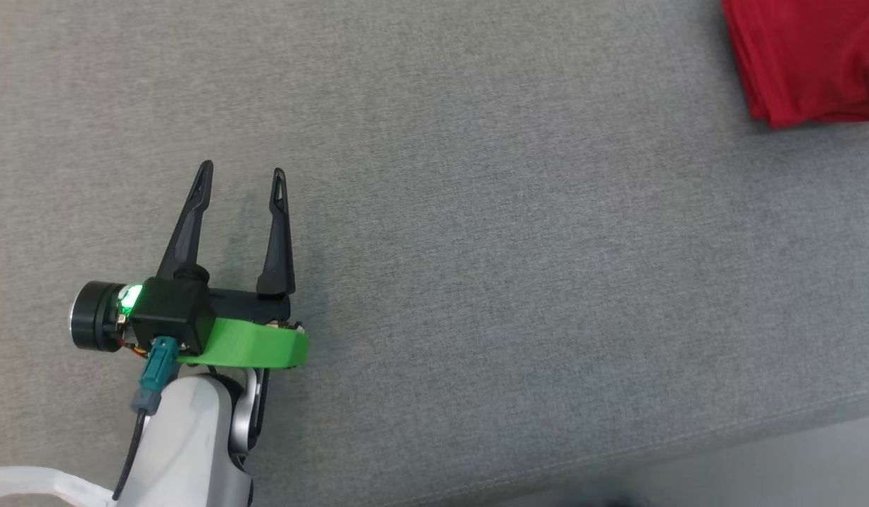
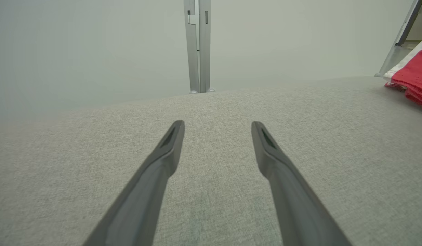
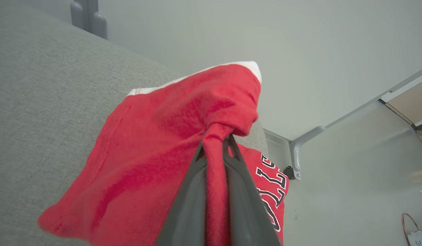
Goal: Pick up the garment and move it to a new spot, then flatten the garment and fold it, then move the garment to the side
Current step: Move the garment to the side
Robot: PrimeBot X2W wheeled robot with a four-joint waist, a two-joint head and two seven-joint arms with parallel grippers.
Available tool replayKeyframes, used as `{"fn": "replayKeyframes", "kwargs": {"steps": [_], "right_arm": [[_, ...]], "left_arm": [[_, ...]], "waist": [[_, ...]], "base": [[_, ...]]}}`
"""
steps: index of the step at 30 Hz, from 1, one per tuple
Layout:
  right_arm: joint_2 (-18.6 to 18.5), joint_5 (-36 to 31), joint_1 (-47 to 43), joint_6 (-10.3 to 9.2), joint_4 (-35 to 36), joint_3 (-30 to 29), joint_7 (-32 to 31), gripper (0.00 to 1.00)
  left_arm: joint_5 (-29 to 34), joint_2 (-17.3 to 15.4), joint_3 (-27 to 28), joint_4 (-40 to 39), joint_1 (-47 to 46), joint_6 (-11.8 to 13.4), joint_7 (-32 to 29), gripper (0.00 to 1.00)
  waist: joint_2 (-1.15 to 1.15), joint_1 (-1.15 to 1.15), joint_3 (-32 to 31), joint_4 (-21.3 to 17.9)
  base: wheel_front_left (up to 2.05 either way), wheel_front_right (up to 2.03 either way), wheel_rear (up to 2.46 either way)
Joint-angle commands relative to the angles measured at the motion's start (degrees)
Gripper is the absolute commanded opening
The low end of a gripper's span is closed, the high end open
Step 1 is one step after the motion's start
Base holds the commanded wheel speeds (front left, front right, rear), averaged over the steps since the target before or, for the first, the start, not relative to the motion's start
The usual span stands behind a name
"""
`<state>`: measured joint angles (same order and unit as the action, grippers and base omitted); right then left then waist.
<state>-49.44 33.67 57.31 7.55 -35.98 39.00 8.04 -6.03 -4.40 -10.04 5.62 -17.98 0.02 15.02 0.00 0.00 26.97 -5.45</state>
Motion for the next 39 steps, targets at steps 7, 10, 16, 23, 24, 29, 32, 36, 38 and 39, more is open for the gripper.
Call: {"fn": "replayKeyframes", "kwargs": {"steps": [7,10,16,23,24,29,32,36,38,39], "right_arm": [[-3.21,2.85,5.35,-0.14,-2.95,0.75,-0.70,0.00],[-3.02,3.51,7.34,-0.14,-5.17,1.85,-1.02,0.00],[-0.47,5.25,11.70,-0.14,-12.78,2.88,-1.00,0.00],[1.24,2.07,16.19,-0.14,-22.15,3.70,2.43,1.00],[1.52,1.75,16.73,-0.14,-22.94,3.95,3.30,1.00],[3.11,2.05,17.22,-0.14,-23.08,4.55,6.05,1.00],[4.08,2.50,16.02,-0.14,-21.09,4.55,6.97,1.00],[5.07,2.09,13.97,-0.14,-15.58,2.28,7.11,1.00],[6.10,1.40,11.51,-0.14,-12.10,0.19,7.13,1.00],[6.74,0.82,9.97,-0.13,-10.33,-0.77,7.13,1.00]], "left_arm": [[1.48,-1.65,-0.28,-1.81,-2.29,0.46,-0.14,1.00],[1.59,-1.87,-0.55,-2.62,-3.06,0.64,-0.54,1.00],[1.51,-2.13,-1.03,-3.33,-3.99,0.72,-0.70,1.00],[1.20,-2.16,-1.14,-3.74,-3.67,1.41,-0.50,1.00],[1.06,-2.12,-1.14,-3.75,-3.53,1.50,-0.44,1.00],[0.41,-1.81,-1.08,-2.83,-2.47,1.60,-0.20,1.00],[-0.17,-1.67,-0.55,-2.38,-1.58,1.97,0.02,1.00],[-1.11,-1.81,0.42,-2.18,0.21,2.25,0.20,1.00],[-1.68,-2.08,1.08,-2.08,1.37,2.37,0.16,1.00],[-1.94,-2.10,1.41,-2.22,1.92,2.37,0.15,1.00]], "waist": [[0.00,0.00,6.88,-7.07],[0.00,0.00,7.87,-7.51],[0.00,0.00,9.22,-7.04],[0.00,0.00,9.53,-5.41],[0.00,0.00,9.45,-5.28],[0.00,0.00,7.67,-4.85],[0.00,0.00,5.53,-4.47],[0.00,0.00,2.09,-3.75],[0.00,0.00,0.16,-3.25],[0.00,0.00,-0.88,-2.91]], "base": [[0.00,0.00,0.00],[0.00,0.00,0.00],[0.00,0.00,0.00],[0.00,0.00,0.00],[0.00,0.00,0.00],[0.00,0.00,0.00],[0.00,0.00,0.00],[0.00,0.00,0.00],[0.00,0.00,0.00],[0.00,0.00,0.00]]}}
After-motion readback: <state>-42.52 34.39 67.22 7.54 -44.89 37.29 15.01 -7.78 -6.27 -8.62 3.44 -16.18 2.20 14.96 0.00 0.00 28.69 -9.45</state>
